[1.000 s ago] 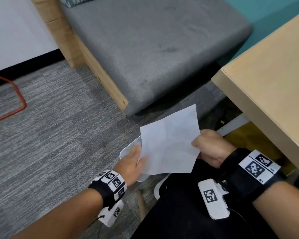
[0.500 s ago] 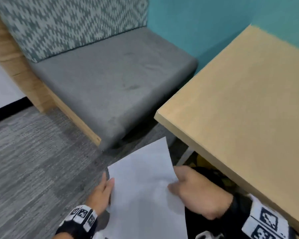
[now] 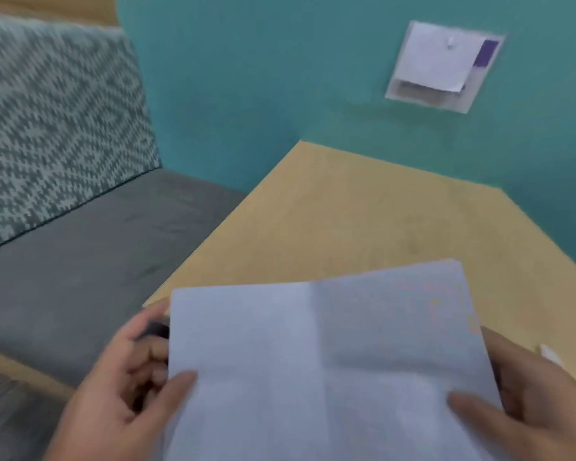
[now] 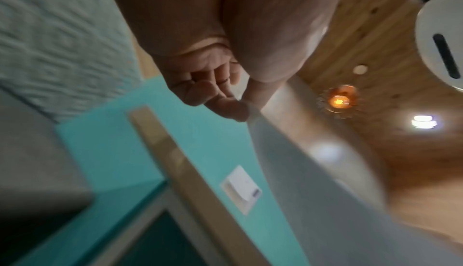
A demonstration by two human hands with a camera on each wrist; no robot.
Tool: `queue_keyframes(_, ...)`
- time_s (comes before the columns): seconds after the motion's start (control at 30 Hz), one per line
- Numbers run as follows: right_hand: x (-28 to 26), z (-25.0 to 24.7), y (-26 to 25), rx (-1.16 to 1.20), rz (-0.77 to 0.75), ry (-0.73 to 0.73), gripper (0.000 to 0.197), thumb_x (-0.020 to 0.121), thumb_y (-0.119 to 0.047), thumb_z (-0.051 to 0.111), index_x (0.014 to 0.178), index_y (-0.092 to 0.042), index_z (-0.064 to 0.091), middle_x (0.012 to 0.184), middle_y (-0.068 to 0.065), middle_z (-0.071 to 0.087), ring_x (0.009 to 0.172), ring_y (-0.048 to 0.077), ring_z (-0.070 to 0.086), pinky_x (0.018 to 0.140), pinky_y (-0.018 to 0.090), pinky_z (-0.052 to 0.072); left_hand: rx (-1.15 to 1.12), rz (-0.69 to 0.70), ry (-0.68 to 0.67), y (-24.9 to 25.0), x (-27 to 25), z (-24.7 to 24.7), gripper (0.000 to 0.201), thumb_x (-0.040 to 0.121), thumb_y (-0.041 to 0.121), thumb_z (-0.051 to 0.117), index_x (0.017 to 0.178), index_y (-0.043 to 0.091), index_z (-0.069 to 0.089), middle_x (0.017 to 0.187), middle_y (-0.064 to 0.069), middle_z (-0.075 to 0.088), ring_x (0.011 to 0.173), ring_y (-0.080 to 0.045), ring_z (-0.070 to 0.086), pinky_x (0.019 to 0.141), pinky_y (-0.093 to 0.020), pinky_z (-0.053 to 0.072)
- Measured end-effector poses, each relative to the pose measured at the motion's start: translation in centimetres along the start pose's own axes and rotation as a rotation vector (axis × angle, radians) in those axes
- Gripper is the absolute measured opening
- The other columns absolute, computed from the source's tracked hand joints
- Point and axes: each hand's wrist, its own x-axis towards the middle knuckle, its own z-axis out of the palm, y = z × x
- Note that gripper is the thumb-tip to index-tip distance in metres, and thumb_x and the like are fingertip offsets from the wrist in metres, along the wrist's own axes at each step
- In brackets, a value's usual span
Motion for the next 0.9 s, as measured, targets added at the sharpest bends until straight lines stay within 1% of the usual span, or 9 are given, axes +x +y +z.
queue_keyframes(0.07, -0.1, -2.7, -0.6, 0.025, 0.067, 0.087, 0.069, 0.084, -0.002, 0.07, 0.121, -0.057, 0.05, 0.09, -0.01, 0.078, 0.079, 0.013, 0.075, 0.09, 0.036, 0.051, 0.051, 0.07, -0.128, 2.0, 2.6, 3.9, 0.063, 0.082, 0.01, 0.078, 0.126, 0.049, 0.056, 0.086, -0.003, 0.067, 0.061, -0.029, 0.054, 0.053, -0.035, 0.043)
queue_keyframes(0.1, 0.1, -4.3, 0.5, -0.025, 0.125, 0.129, 0.071, 0.084, -0.007, 0.07, 0.124, -0.06, 0.044, 0.089, -0.014, 0.078, 0.074, 0.011, 0.075, 0.078, 0.039, 0.054, 0.092, 0.098, -0.19, 2.4, 3.9, 5.7, 0.059, 0.085, 0.01, 0.076, 0.124, 0.049, 0.056, 0.089, 0.0, 0.066, 0.061, -0.023, 0.056, 0.055, -0.031, 0.046)
queue_keyframes(0.17, -0.6, -6.4, 2.3, -0.017, 0.201, 0.184, 0.076, 0.084, -0.014, 0.072, 0.126, -0.063, 0.031, 0.089, -0.023, 0.075, 0.071, 0.0, 0.071, 0.064, 0.029, 0.053, 0.187, 0.146, -0.284, 3.8, 6.2, 9.5, 0.051, 0.088, 0.009, 0.072, 0.121, 0.045, 0.056, 0.089, 0.007, 0.064, 0.061, -0.015, 0.058, 0.06, -0.027, 0.05)
queue_keyframes(0.23, 0.1, -7.9, 4.1, -0.096, 0.265, 0.2, 0.085, 0.086, -0.019, 0.071, 0.141, -0.055, 0.018, 0.093, -0.021, 0.073, 0.075, -0.004, 0.068, 0.059, 0.013, 0.048, 0.326, 0.164, -0.361, 4.5, 8.3, 12.5, 0.039, 0.089, 0.011, 0.07, 0.115, 0.04, 0.061, 0.082, 0.01, 0.062, 0.06, -0.01, 0.057, 0.06, -0.019, 0.047)
queue_keyframes(0.33, 1.5, -9.2, 6.6, -0.257, 0.308, 0.117, 0.094, 0.087, -0.029, 0.07, 0.154, -0.037, 0.005, 0.1, -0.019, 0.06, 0.082, 0.003, 0.061, 0.064, 0.017, 0.045, 0.54, 0.136, -0.437, 5.0, 11.1, 16.2, 0.031, 0.091, 0.017, 0.069, 0.119, 0.029, 0.066, 0.075, 0.015, 0.058, 0.064, -0.005, 0.058, 0.061, -0.008, 0.039)
queue_keyframes(0.4, 2.5, -9.4, 7.6, -0.376, 0.341, 0.017, 0.087, 0.088, -0.035, 0.068, 0.155, -0.029, 0.012, 0.103, -0.015, 0.051, 0.086, 0.01, 0.054, 0.068, 0.018, 0.041, 0.731, 0.106, -0.514, 5.2, 12.5, 17.7, 0.039, 0.092, 0.026, 0.068, 0.13, 0.025, 0.062, 0.094, 0.014, 0.06, 0.078, -0.001, 0.058, 0.068, -0.01, 0.039)
queue_keyframes(0.53, 4.3, -9.3, 8.6, -0.579, 0.373, -0.182, 0.063, 0.088, -0.045, 0.063, 0.144, -0.028, 0.04, 0.138, -0.004, 0.048, 0.117, 0.015, 0.048, 0.093, 0.024, 0.04, 1.087, 0.036, -0.697, 5.6, 13.7, 19.2, 0.065, 0.087, 0.045, 0.07, 0.145, 0.025, 0.047, 0.138, 0.006, 0.05, 0.117, -0.013, 0.053, 0.095, -0.022, 0.04)
queue_keyframes(0.7, 5.4, -9.4, 8.9, -0.69, 0.326, -0.277, 0.062, 0.089, -0.048, 0.06, 0.144, -0.025, 0.042, 0.144, -0.003, 0.047, 0.13, 0.019, 0.045, 0.103, 0.03, 0.041, 1.434, 0.043, -0.797, 5.9, 13.8, 20.4, 0.071, 0.086, 0.065, 0.058, 0.146, 0.029, 0.046, 0.14, -0.002, 0.042, 0.13, -0.026, 0.042, 0.105, -0.04, 0.039)
queue_keyframes(0.9, 5.1, -10.0, 8.7, -0.66, 0.327, -0.277, 0.051, 0.092, -0.042, 0.059, 0.138, -0.022, 0.048, 0.138, -0.002, 0.052, 0.122, 0.02, 0.049, 0.101, 0.034, 0.043, 1.414, -0.008, -0.834, 6.3, 13.7, 20.4, 0.07, 0.087, 0.064, 0.058, 0.145, 0.026, 0.048, 0.139, 0.001, 0.043, 0.128, -0.024, 0.044, 0.107, -0.039, 0.037)
